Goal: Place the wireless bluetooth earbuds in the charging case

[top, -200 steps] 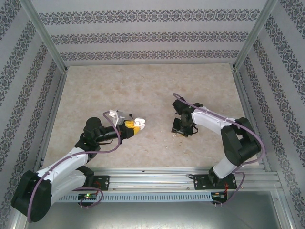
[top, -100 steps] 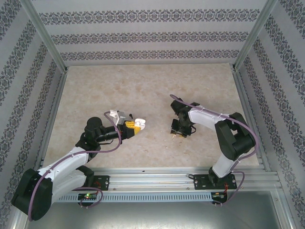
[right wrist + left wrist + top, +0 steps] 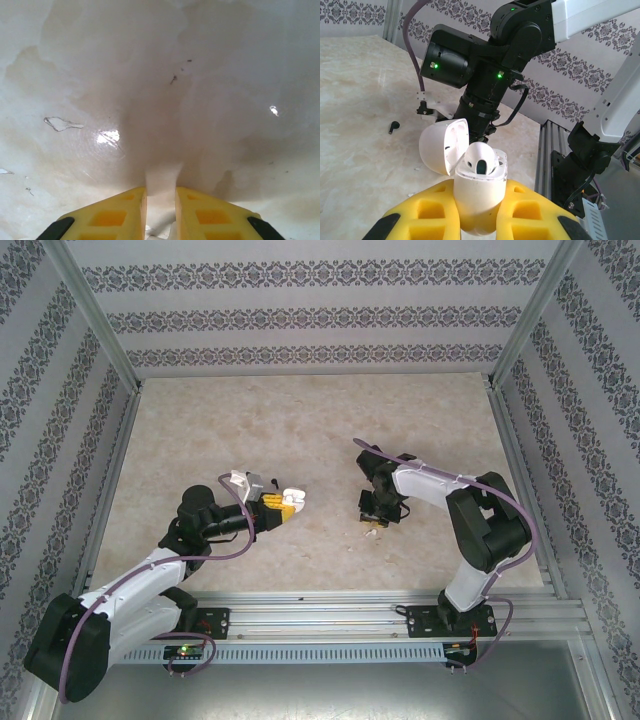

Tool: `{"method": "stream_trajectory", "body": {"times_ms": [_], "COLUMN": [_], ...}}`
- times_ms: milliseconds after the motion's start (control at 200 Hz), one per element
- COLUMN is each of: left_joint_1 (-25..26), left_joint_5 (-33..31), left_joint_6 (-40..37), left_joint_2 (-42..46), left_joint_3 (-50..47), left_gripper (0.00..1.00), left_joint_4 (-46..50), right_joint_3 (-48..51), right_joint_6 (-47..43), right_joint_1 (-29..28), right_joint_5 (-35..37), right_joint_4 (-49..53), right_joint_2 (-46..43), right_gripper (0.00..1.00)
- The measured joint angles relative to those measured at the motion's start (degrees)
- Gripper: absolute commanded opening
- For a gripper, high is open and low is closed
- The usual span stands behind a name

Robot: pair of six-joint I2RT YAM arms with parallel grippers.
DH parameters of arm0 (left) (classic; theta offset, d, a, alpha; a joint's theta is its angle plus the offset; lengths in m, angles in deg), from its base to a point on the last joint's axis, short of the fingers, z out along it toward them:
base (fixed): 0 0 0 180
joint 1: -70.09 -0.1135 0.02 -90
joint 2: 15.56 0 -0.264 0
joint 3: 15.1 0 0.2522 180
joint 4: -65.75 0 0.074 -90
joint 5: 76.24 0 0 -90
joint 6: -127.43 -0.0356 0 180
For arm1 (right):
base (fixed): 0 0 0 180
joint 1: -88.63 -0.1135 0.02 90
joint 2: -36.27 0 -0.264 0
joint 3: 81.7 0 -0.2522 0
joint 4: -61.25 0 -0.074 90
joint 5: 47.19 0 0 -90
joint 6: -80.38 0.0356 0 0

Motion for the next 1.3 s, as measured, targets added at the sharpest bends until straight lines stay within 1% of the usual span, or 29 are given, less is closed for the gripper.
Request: {"method": "stream_trajectory", "body": {"times_ms": [35, 95, 190, 295, 475, 580, 744, 889, 1149, 1299], "left_joint_1": [0.0, 0.0, 0.0, 0.0, 0.0, 0.0, 0.0, 0.0, 0.0, 0.0], "left_joint_5": [0.0, 0.0, 0.0, 0.02, 0.07, 0.13, 0.28, 0.46, 0.5, 0.48], "left_joint_6": [-0.02, 0.0, -0.02, -0.04, -0.24, -0.31, -0.46, -0.46, -0.5, -0.57], "left_joint_2": [0.0, 0.0, 0.0, 0.0, 0.2, 1.01, 2.58, 4.11, 7.56, 9.35], "left_joint_3": [0.0, 0.0, 0.02, 0.02, 0.02, 0.02, 0.02, -0.11, -1.03, -1.95], "left_gripper": [0.0, 0.0, 0.0, 0.0, 0.0, 0.0, 0.0, 0.0, 0.0, 0.0], "left_joint_4": [0.0, 0.02, 0.02, 0.07, 0.09, 0.11, 0.09, 0.13, 2.21, 3.41], "right_joint_3": [-0.11, -0.28, -0.42, -0.09, 5.2, 8.52, 10.32, 10.86, 11.1, 11.28], "right_joint_6": [0.02, 0.22, 0.48, 2.32, 8.41, 12.39, 16.83, 19.21, 20.92, 21.14], "right_joint_1": [-0.13, -0.26, -0.55, -0.55, -0.87, -2.12, -3.69, -4.31, -5.44, -5.7], "right_joint_5": [0.0, 0.0, 0.2, 0.52, 1.42, 2.34, 3.52, 3.76, 3.91, 4.22], "right_joint_4": [0.07, 0.22, 0.98, 1.29, -0.83, -1.99, -3.5, -5.73, -7.89, -8.07], "right_joint_2": [-0.02, -0.31, -1.66, -4.76, -12.76, -14.91, -14.91, -13.79, -10.12, -9.77], "right_gripper": [0.27, 0.35, 0.44, 0.48, 0.49, 0.51, 0.52, 0.5, 0.47, 0.42]}}
